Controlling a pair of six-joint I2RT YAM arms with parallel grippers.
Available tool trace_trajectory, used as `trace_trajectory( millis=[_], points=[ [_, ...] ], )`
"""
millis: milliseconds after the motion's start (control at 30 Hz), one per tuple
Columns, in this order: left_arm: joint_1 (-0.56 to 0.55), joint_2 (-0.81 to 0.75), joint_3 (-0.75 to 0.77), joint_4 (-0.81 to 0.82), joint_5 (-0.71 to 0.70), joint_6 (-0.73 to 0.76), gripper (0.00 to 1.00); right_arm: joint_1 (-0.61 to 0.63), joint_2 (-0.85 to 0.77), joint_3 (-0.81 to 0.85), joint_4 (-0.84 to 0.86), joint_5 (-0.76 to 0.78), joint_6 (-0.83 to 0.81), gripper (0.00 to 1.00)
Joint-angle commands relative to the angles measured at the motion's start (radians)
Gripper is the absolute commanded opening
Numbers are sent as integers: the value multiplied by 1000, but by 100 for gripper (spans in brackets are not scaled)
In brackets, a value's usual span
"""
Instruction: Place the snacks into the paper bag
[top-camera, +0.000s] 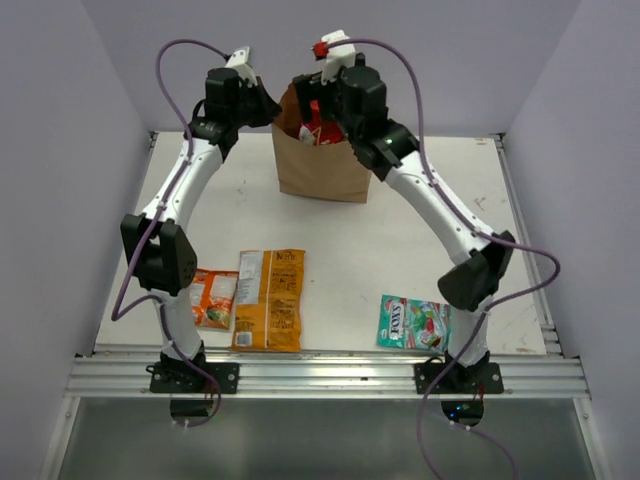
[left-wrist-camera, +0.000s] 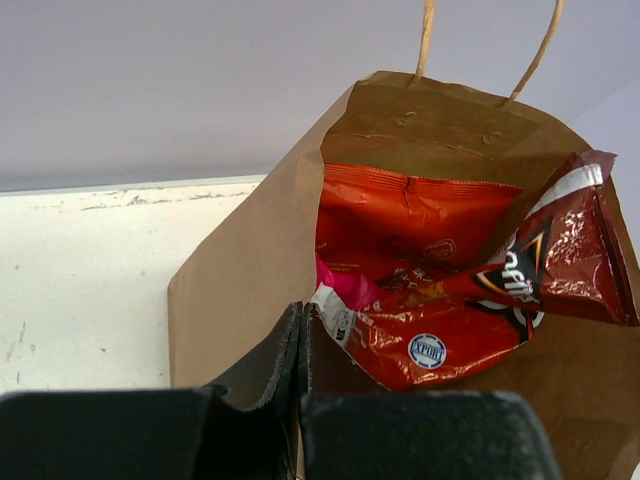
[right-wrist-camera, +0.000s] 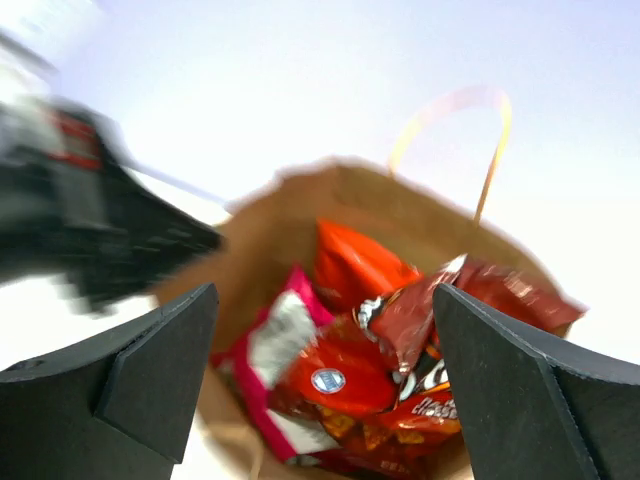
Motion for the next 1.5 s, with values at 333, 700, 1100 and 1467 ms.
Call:
trace_trajectory(
  millis=[333,700,1100,1467],
  points=[
    [9,-41,12,5,-5,24,0,219,-278,-437,-186,-507,44,87],
    [9,-52,-7,2,-8,27,0,354,-116,-644,-125,-521,20,87],
    [9,-67,-38,5,-4,30,0,386,103,-710,-123,-533,4,87],
    [10,-44,-41,14,18,18,0,402,211,-787,-235,-477,9,7]
  ],
)
